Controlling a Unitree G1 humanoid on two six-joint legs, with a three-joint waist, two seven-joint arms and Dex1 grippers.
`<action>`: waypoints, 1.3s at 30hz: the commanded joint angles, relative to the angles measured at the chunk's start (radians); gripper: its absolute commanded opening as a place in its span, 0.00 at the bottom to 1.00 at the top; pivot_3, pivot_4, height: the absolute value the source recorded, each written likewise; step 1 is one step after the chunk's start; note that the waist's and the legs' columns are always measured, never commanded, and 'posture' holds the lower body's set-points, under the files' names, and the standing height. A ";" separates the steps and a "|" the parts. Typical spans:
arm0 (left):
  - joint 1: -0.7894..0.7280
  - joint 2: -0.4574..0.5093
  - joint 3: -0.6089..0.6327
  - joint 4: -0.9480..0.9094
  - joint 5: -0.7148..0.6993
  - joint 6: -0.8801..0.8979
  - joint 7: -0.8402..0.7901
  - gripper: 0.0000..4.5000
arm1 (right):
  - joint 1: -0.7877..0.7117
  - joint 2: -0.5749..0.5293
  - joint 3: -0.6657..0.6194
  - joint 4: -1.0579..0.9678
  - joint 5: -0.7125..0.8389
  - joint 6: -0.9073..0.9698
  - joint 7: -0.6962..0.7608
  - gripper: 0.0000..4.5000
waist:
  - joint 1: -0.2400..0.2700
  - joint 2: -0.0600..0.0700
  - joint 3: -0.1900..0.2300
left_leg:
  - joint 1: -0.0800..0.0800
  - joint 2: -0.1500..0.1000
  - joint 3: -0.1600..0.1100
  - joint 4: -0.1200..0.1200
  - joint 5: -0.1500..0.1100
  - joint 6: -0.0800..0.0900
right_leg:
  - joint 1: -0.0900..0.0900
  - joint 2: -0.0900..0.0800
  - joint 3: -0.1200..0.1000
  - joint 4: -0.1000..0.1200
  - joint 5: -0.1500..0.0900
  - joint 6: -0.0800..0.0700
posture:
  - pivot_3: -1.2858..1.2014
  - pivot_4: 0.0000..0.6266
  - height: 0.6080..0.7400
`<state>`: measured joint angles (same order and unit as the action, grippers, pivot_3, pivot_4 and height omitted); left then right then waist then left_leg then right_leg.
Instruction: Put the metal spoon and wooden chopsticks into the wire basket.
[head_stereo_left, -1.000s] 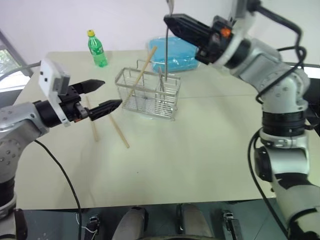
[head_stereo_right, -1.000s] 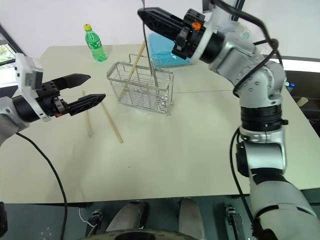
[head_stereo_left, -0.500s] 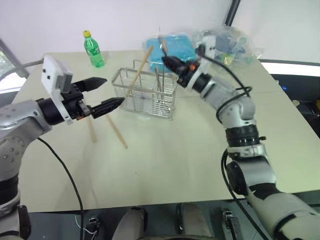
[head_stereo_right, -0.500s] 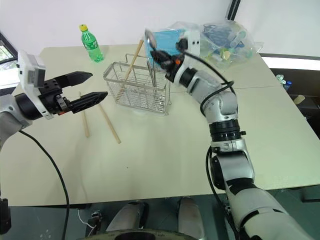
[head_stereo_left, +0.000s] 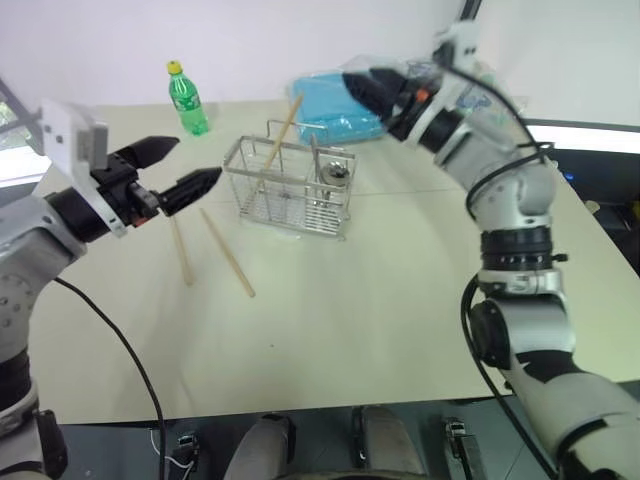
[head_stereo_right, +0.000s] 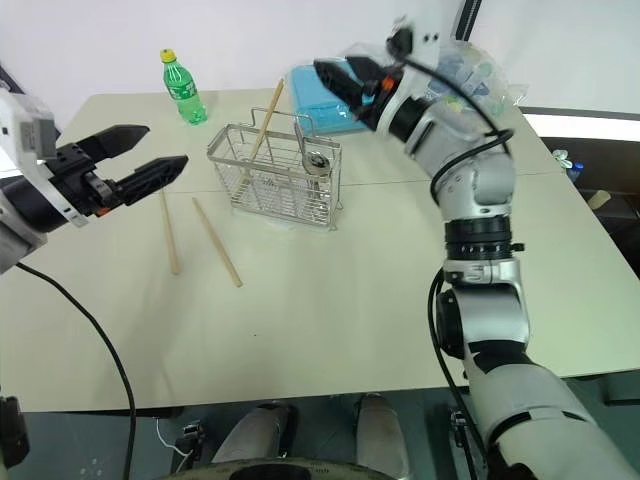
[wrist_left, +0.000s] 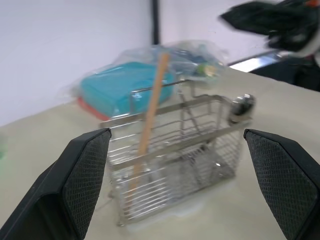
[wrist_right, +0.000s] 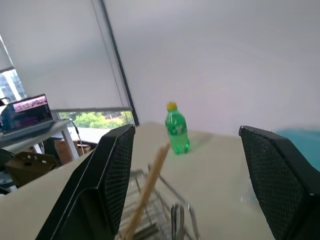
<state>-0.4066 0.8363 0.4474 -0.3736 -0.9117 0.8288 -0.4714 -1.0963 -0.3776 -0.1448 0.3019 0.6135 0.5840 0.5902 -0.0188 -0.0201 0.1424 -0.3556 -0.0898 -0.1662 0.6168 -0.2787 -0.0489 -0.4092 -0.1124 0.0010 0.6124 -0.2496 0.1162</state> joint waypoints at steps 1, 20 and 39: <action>-0.047 0.000 0.064 0.039 0.008 0.033 0.111 1.00 | -0.041 -0.058 -0.024 -0.074 0.049 0.027 0.116 0.76 | 0.000 0.000 0.000 | 0.000 0.000 0.000 0.000 0.000 0.000 | 0.000 0.000 0.000 0.000 0.000 0.000 | 0.52 0.24 0.88; -0.324 -0.152 -0.056 0.576 0.316 0.370 0.564 1.00 | 0.542 -0.343 0.086 -0.692 0.228 0.251 0.463 0.76 | 0.020 -0.004 -0.002 | -0.001 -0.001 -0.001 0.008 -0.002 0.003 | 0.002 -0.001 -0.001 0.000 0.001 0.002 | 0.52 0.24 0.88; -0.724 -0.264 -0.261 1.504 0.665 -0.073 0.321 1.00 | 0.670 -0.315 0.031 -0.811 0.339 0.285 0.275 0.76 | 0.029 -0.006 -0.002 | -0.002 -0.002 0.000 0.010 -0.002 0.002 | 0.002 -0.002 -0.002 0.000 0.001 0.003 | 0.52 0.24 0.88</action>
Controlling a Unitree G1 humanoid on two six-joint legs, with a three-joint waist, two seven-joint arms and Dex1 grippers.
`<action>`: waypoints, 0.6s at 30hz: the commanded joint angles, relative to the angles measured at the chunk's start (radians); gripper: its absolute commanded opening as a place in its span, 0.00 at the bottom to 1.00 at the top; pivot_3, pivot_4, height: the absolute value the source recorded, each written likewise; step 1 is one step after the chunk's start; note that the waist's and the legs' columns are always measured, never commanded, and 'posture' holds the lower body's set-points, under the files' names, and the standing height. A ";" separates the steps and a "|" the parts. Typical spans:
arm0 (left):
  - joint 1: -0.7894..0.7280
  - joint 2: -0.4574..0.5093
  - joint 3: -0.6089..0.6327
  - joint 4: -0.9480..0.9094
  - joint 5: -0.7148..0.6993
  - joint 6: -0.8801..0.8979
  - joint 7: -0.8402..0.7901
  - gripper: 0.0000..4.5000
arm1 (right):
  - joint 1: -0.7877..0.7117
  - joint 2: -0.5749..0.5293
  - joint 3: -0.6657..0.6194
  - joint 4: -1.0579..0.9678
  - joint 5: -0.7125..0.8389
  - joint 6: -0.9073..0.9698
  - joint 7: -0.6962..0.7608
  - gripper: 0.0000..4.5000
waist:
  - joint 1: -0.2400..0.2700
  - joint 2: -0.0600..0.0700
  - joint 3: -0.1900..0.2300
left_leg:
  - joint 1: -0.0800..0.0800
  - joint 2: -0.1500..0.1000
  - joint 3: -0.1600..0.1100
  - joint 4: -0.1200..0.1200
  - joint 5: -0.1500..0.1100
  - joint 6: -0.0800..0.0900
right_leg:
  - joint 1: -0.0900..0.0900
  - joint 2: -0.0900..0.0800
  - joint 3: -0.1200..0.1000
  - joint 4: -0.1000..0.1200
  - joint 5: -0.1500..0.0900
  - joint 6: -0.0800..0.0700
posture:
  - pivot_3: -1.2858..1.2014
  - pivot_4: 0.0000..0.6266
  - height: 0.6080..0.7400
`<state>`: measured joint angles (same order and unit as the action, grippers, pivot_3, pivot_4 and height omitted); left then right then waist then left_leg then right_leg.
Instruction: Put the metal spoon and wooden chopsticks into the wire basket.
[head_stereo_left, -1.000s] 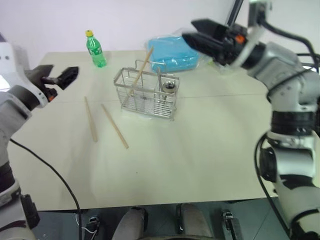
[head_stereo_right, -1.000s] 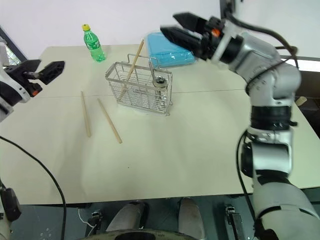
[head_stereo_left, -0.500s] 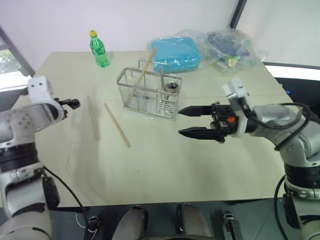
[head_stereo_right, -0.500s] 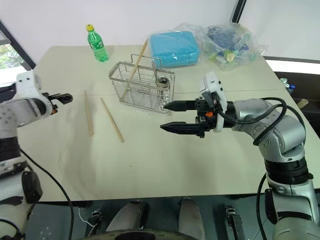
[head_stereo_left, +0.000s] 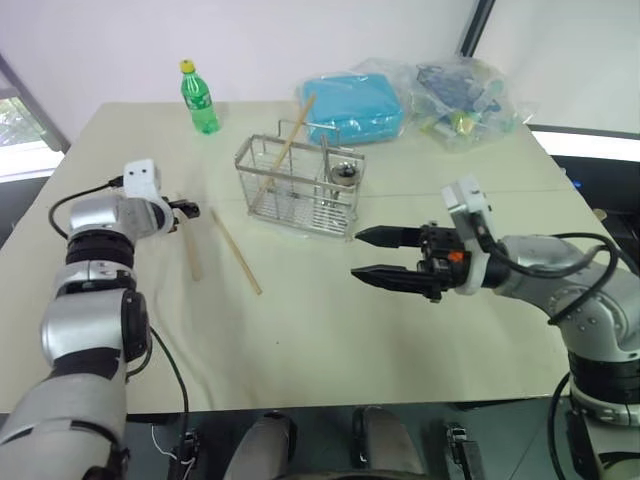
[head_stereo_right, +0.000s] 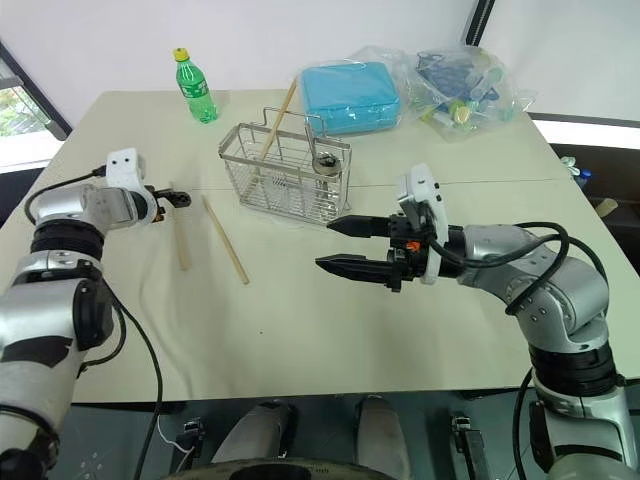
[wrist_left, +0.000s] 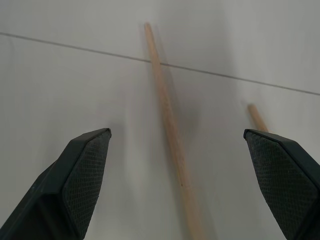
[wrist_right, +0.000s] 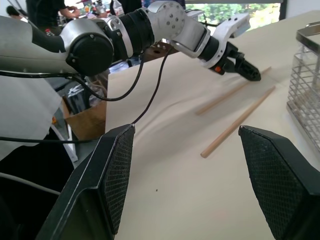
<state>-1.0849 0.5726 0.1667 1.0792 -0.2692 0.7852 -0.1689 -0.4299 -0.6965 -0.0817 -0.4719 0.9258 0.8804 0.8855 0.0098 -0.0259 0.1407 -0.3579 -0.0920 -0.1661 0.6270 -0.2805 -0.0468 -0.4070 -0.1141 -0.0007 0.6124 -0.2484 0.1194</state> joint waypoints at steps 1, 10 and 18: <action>-0.051 -0.005 0.030 0.069 0.022 -0.037 0.027 1.00 | 0.006 0.005 -0.038 -0.037 0.032 -0.010 -0.027 0.76 | 0.001 0.000 0.000 | 0.000 0.000 0.000 0.000 0.000 0.000 | 0.000 0.000 0.000 0.000 0.000 0.000 | 0.52 0.24 0.88; -0.085 -0.028 0.091 0.136 0.025 -0.098 0.069 0.11 | 0.012 0.010 -0.045 -0.033 0.068 -0.010 -0.071 0.76 | 0.004 -0.001 0.000 | 0.000 0.000 0.000 0.001 0.000 0.001 | 0.001 0.000 0.000 0.000 0.001 0.001 | 0.52 0.24 0.88; -0.079 0.002 0.124 0.093 0.031 -0.206 0.112 0.00 | 0.007 0.005 -0.041 -0.009 0.068 -0.017 -0.064 0.76 | -0.001 -0.002 0.000 | 0.000 0.000 0.000 0.001 0.000 0.001 | 0.001 0.000 0.000 0.000 0.001 0.002 | 0.52 0.24 0.88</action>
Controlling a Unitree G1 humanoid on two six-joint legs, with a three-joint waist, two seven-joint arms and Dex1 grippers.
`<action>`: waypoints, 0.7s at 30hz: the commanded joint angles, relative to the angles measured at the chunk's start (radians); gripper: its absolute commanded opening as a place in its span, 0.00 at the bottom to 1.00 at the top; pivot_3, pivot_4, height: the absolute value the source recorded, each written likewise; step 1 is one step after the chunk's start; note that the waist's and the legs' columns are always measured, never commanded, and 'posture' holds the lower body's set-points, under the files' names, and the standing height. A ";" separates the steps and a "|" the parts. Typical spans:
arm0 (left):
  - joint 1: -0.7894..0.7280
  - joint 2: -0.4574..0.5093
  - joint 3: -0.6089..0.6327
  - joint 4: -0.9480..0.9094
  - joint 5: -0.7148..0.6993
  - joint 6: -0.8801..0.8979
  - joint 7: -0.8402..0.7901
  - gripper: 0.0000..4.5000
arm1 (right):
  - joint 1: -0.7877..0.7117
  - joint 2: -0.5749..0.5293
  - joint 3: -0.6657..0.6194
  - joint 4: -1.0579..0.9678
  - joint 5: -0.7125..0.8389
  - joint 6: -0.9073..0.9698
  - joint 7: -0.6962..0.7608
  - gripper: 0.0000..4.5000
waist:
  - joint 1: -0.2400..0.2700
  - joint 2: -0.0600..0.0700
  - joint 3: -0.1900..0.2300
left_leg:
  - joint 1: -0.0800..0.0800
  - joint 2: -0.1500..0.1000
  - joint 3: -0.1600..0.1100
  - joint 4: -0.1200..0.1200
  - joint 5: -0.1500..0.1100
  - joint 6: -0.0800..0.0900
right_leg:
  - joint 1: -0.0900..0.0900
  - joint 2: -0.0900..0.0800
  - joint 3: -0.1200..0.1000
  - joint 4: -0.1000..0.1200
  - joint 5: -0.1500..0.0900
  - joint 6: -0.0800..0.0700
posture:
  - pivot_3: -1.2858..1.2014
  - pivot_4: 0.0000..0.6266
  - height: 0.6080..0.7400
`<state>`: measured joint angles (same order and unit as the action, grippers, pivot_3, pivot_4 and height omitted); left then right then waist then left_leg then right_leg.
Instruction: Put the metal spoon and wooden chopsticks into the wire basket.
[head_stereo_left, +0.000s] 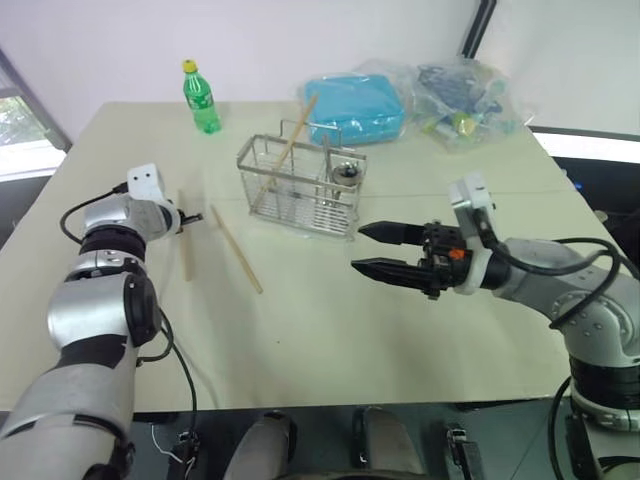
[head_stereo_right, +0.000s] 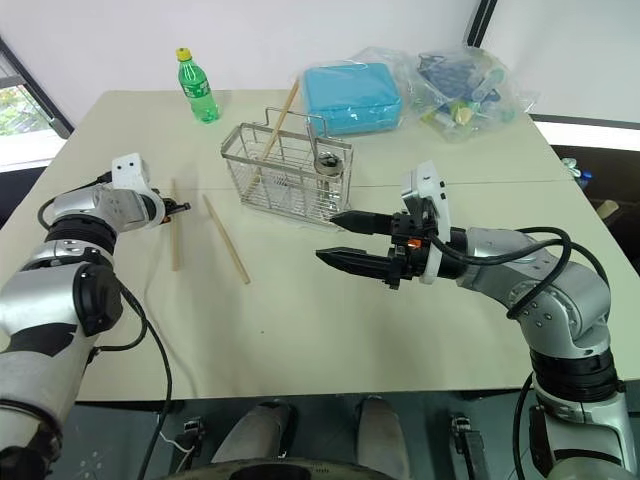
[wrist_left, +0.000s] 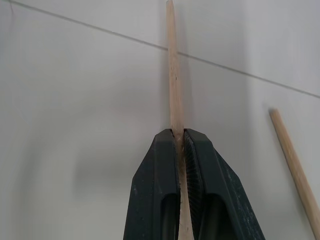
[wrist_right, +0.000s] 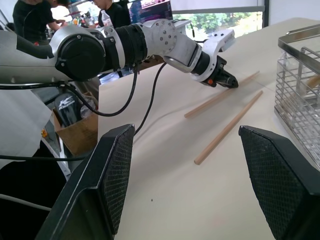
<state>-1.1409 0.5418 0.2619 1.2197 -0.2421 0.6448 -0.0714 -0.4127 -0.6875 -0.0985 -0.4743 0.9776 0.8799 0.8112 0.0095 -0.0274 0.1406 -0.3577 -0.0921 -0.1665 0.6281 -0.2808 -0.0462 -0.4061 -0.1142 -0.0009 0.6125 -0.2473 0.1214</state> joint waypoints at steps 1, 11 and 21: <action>-0.017 0.038 0.045 -0.074 -0.004 -0.118 0.018 0.00 | -0.010 -0.012 -0.024 -0.002 0.009 -0.016 0.016 0.76 | 0.000 0.000 0.000 | 0.000 0.000 0.000 0.000 0.000 0.000 | 0.000 0.000 0.000 0.000 0.000 0.000 | 0.52 0.24 0.88; 0.031 -0.068 0.327 -0.672 -0.338 -0.264 0.000 0.00 | -0.017 -0.021 -0.039 -0.002 0.047 0.017 -0.022 0.76 | 0.003 -0.003 0.001 | -0.002 0.000 0.000 0.001 0.001 -0.001 | -0.001 -0.003 0.000 0.000 0.000 0.000 | 0.52 0.24 0.88; -0.052 -0.201 0.232 -0.734 -0.373 -0.268 -0.039 0.00 | 0.014 -0.005 -0.052 -0.023 0.061 0.011 -0.069 0.76 | 0.003 -0.004 0.001 | -0.001 -0.001 0.000 0.003 0.001 -0.001 | 0.002 -0.001 -0.001 0.000 0.001 0.001 | 0.52 0.24 0.88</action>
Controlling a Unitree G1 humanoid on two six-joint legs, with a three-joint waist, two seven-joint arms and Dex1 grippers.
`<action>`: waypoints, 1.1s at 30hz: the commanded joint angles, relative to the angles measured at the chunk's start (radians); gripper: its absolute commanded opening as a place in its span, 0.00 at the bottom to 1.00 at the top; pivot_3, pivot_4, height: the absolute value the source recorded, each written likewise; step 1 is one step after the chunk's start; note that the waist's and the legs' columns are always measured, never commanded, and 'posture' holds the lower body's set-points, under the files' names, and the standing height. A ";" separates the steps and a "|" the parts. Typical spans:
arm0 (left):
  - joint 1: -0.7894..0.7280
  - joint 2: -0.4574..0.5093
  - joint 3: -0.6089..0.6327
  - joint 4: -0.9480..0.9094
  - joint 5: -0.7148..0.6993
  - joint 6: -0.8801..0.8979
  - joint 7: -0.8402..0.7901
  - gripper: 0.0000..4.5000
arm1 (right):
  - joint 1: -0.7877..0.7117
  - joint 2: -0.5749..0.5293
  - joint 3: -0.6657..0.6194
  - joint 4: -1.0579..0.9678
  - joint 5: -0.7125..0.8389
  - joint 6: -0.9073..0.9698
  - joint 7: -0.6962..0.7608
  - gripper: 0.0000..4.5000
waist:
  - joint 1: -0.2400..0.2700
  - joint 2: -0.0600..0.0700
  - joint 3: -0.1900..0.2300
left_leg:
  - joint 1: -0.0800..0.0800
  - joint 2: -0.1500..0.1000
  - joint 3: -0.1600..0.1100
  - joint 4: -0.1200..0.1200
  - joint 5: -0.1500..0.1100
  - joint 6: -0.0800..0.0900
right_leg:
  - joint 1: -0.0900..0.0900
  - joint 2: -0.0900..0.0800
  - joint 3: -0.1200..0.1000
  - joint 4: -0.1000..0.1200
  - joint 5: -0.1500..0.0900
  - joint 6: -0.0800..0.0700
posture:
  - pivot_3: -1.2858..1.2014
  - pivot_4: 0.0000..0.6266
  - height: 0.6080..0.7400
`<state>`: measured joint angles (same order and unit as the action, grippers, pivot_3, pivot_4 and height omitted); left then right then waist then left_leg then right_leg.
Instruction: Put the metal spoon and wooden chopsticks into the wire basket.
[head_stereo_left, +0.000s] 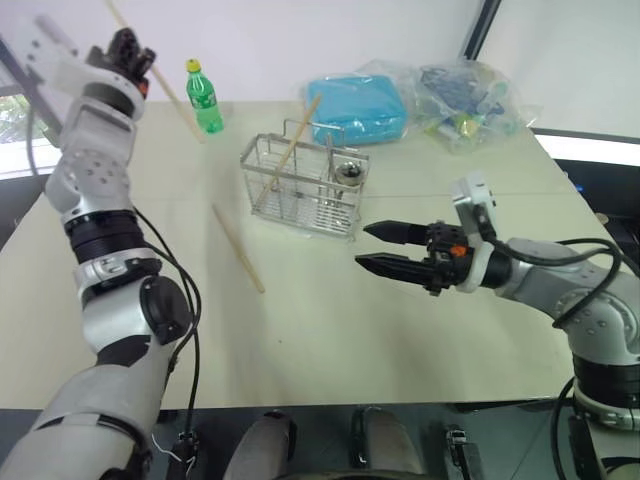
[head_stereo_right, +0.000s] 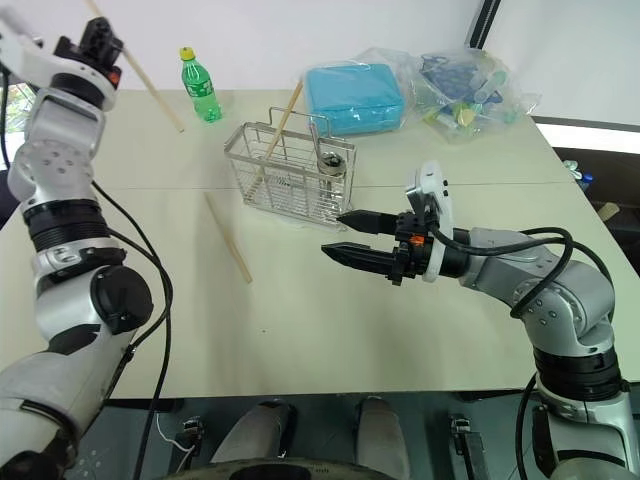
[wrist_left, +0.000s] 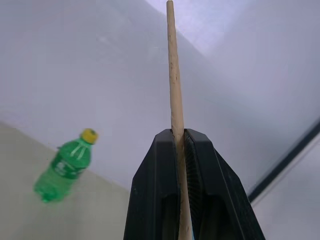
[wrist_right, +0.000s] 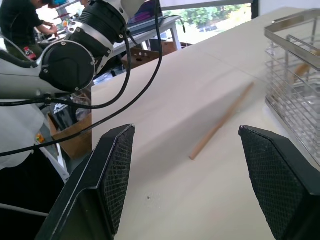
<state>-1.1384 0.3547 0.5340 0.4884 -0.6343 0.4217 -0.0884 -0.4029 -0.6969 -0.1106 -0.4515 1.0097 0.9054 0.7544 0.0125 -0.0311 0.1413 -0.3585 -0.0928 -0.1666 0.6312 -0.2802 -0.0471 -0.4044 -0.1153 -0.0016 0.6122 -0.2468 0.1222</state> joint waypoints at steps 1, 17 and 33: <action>-0.062 -0.025 -0.051 0.013 0.027 -0.058 -0.029 0.00 | 0.009 0.005 -0.042 -0.050 0.029 -0.015 -0.017 0.76 | 0.000 0.000 0.000 | 0.000 0.000 0.000 0.000 0.000 0.000 | 0.000 0.000 0.000 0.000 0.000 0.000 | 0.52 0.24 0.88; -0.006 -0.165 -0.326 0.084 0.294 -0.316 -0.152 0.09 | 0.055 0.004 -0.113 -0.100 0.101 -0.012 -0.150 0.76 | 0.000 0.000 0.000 | 0.000 0.000 0.001 -0.001 0.000 0.000 | 0.000 0.000 0.000 -0.001 0.000 0.000 | 0.52 0.24 0.88; 0.126 -0.187 -0.315 -0.186 0.271 -0.206 -0.089 0.99 | -0.007 -0.005 -0.093 -0.029 0.073 -0.021 -0.133 0.76 | 0.001 0.000 0.000 | 0.000 0.000 0.001 -0.001 0.000 0.001 | 0.000 0.001 0.000 -0.001 0.000 0.000 | 0.52 0.24 0.88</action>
<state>-0.9961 0.1565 0.2043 0.3720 -0.3512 0.1970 -0.1948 -0.3843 -0.6944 -0.1910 -0.4731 1.0826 0.9051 0.6078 0.0130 -0.0312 0.1415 -0.3585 -0.0925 -0.1659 0.6306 -0.2804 -0.0466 -0.4043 -0.1147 -0.0012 0.6112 -0.2468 0.1222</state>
